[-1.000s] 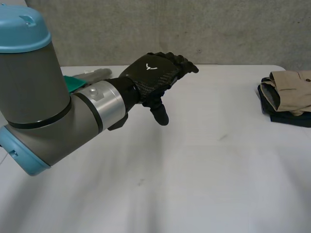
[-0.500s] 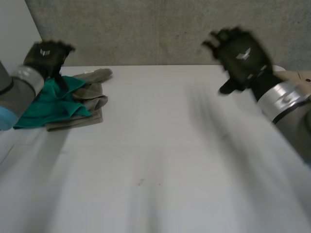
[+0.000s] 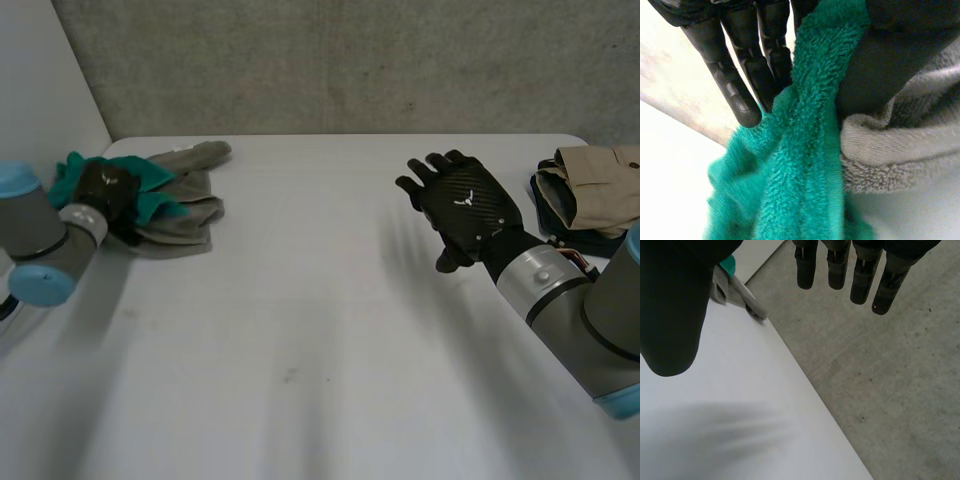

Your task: Fold the laundry.

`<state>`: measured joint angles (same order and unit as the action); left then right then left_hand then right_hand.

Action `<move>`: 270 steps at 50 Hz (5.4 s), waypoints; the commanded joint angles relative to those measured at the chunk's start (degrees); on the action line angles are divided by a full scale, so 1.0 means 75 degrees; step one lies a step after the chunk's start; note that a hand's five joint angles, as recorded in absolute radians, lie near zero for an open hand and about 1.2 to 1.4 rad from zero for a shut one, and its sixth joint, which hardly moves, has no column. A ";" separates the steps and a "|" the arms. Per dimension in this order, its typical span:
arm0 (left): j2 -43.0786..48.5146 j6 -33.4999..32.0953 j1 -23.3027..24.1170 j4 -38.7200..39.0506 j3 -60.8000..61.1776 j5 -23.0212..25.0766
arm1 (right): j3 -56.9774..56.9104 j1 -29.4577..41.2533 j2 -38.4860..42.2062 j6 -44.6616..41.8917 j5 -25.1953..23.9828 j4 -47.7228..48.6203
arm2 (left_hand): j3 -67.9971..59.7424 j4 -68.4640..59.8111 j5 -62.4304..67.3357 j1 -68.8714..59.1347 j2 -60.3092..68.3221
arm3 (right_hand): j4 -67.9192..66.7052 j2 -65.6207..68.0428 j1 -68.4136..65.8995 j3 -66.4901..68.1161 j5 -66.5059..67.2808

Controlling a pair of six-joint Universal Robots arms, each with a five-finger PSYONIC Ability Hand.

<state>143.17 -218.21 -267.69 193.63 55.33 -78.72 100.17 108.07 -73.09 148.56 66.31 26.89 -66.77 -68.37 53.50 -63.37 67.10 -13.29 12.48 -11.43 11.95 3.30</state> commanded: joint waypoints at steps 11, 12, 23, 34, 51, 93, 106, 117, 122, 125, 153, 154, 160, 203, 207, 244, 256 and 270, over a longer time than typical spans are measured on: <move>-0.4194 0.1695 0.2958 0.0714 0.2500 -0.0695 | -0.0043 -0.0218 -0.0181 0.0008 0.0182 0.0012 | -0.1764 -0.1551 0.2201 -0.2217 0.1720 | 0.0439 -0.0331 0.0191 -0.0260 -0.0439; -0.4207 0.1696 0.3147 0.0714 0.2583 -0.0695 | -0.0043 -0.0218 -0.0192 0.0008 0.0182 0.0012 | -0.1764 -0.1551 0.2201 -0.2217 0.1720 | 0.0439 -0.0331 0.0191 -0.0260 -0.0439; -0.3469 0.1637 0.4298 0.0667 0.2818 -0.0812 | -0.0066 -0.0230 -0.0192 0.0008 0.0229 0.0001 | -0.1764 -0.1551 0.2201 -0.2217 0.1720 | 0.0439 -0.0331 0.0191 -0.0260 -0.0439; -0.3761 0.1520 0.2530 0.0655 0.2245 -0.1234 | -0.0078 -0.0230 -0.0181 0.0008 0.0229 0.0001 | -0.1764 -0.1551 0.2201 -0.2217 0.1720 | 0.0439 -0.0331 0.0191 -0.0260 -0.0439; -0.2672 0.0465 0.0793 0.1030 0.1209 -0.0640 | -0.0066 -0.0113 -0.0099 -0.0004 0.0229 -0.0222 | 0.7570 0.7783 -0.7133 0.7116 -0.7613 | 0.0439 -0.0331 0.0191 -0.0260 -0.0439; -0.0926 0.1637 0.0899 -0.0692 0.1143 0.0383 | -0.0078 -0.0136 0.0276 -0.0355 0.0229 -0.0281 | 0.5032 0.5245 -0.4595 0.4579 -0.5076 | 0.0439 -0.0331 0.0191 -0.0260 -0.0439; -0.0551 0.1625 0.0934 -0.0692 0.0662 0.0336 | -0.0090 -0.0148 0.0440 -0.0367 0.0229 -0.0269 | 0.1351 0.1564 -0.0914 0.0898 -0.1395 | 0.0439 -0.0331 0.0191 -0.0260 -0.0439; -0.0270 0.1567 0.0934 -0.0692 0.0556 0.0324 | -0.0078 -0.0136 0.0487 -0.0531 0.0241 -0.0281 | 0.2272 0.2485 -0.1835 0.1819 -0.2316 | 0.0439 -0.0331 0.0191 -0.0260 -0.0439; -0.0269 0.1567 0.0958 -0.0669 0.0509 0.0301 | -0.0078 -0.0136 0.0487 -0.0531 0.0241 -0.0281 | -0.0058 0.0155 0.0495 -0.0511 0.0014 | 0.0439 -0.0331 0.0191 -0.0260 -0.0439; -0.0234 0.1543 0.0993 -0.0541 0.0416 0.0196 | -0.0078 -0.0136 0.0487 -0.0531 0.0241 -0.0281 | -0.0668 -0.0455 0.1105 -0.1122 0.0624 | 0.0439 -0.0331 0.0191 -0.0260 -0.0439; -0.3398 0.2012 0.0689 0.0561 -0.1551 -0.0778 | -0.0055 -0.0171 0.0476 -0.0531 0.0241 -0.0281 | -0.1764 -0.1551 0.2201 -0.2217 0.1720 | 0.0439 -0.0331 0.0191 -0.0260 -0.0439; -0.3410 0.2012 0.0677 0.0550 -0.1611 -0.0777 | -0.0055 -0.0171 0.0476 -0.0531 0.0241 -0.0281 | -0.1764 -0.1551 0.2201 -0.2217 0.1720 | 0.0439 -0.0331 0.0191 -0.0260 -0.0439; -0.3363 0.2012 0.0618 0.0410 -0.1600 -0.0766 | -0.0031 -0.0159 0.0476 -0.0519 0.0241 -0.0281 | -0.1764 -0.1551 0.2201 -0.2217 0.1720 | 0.0439 -0.0331 0.0191 -0.0260 -0.0439; -0.3516 0.4391 0.4907 -0.0036 0.0952 -0.0450 | -0.0477 -0.0522 0.0417 -0.0461 0.1401 -0.0328 | 0.7570 0.7783 -0.7133 0.7116 -0.7613 | 0.0439 -0.0331 0.0191 -0.0260 -0.0439; -0.3492 0.4379 0.4744 -0.0001 0.1562 -0.0344 | -0.0535 -0.0605 0.0405 -0.0449 0.1401 -0.0339 | 0.7570 0.7783 -0.7133 0.7116 -0.7613 | 0.0439 -0.0331 0.0191 -0.0260 -0.0439; -0.0246 0.0699 0.1942 -0.0084 0.0943 -0.0846 | -0.0559 -0.0605 0.0405 -0.0531 0.1319 -0.0855 | -0.1764 -0.1551 0.2200 -0.2217 0.1720 | 0.0439 -0.0331 0.0191 -0.0260 -0.0439; -0.1265 -0.2532 0.0385 0.1885 0.0732 -0.3227 | -0.0570 -0.0523 0.0394 -0.0543 0.1307 -0.0855 | 0.2089 0.2302 -0.1653 0.1636 -0.2133 | 0.0439 -0.0331 0.0191 -0.0260 -0.0439; -0.1616 -0.1283 0.1636 0.2038 0.1915 -0.3192 | -0.0535 -0.0546 0.0405 -0.0496 0.1319 -0.0867 | 0.7570 0.7783 -0.7133 0.7116 -0.7613 | 0.0439 -0.0331 0.0191 -0.0260 -0.0439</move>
<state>133.03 -239.36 -262.91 209.88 64.85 -103.25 96.08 104.22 -70.06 144.54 76.13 20.41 -11.97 -11.46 2.55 -11.02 11.48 -13.31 12.48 -11.44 11.96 3.31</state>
